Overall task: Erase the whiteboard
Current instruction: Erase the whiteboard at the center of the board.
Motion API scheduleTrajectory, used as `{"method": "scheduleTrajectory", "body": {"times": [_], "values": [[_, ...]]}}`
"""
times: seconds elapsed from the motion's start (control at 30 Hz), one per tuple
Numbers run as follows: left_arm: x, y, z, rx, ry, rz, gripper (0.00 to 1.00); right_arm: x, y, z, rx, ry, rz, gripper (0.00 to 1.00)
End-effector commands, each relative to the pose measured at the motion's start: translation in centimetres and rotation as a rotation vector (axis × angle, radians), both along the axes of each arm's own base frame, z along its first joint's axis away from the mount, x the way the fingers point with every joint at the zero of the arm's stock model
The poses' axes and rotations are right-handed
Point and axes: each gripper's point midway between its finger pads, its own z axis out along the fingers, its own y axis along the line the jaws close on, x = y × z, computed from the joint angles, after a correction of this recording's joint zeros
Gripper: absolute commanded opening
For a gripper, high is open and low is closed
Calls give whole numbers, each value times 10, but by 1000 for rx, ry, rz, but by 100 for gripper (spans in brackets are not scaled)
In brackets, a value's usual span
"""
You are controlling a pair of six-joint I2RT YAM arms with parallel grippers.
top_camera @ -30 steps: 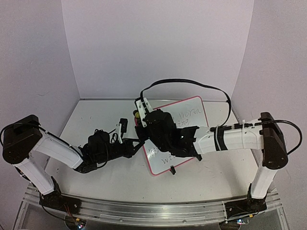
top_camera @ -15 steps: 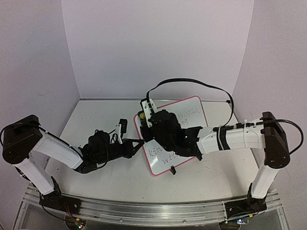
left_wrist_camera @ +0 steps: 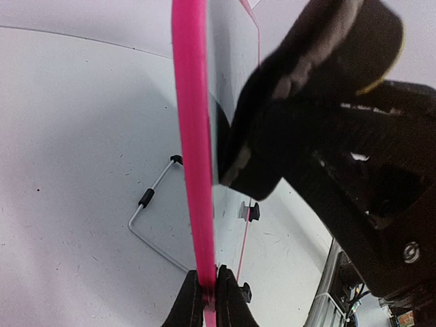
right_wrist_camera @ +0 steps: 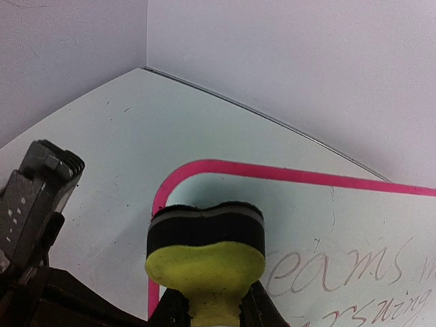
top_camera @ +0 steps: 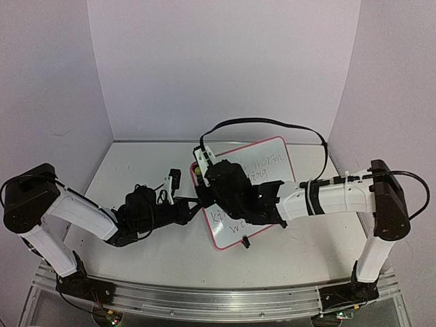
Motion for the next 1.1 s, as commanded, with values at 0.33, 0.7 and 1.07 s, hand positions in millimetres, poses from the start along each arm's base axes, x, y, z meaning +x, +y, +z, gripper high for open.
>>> {"method": "scheduleTrajectory", "body": {"times": [0.33,0.7,1.07], "values": [[-18,-11,22,-21,-87,-92,0,19,4,5,11,24,1,0],[-18,-12,23,-17,-95,-98,0,-9,-18,-43,-31,151,23,0],[-20,-12,20,-13,-89,-98,0,19,12,-3,-26,39,-21,0]]}}
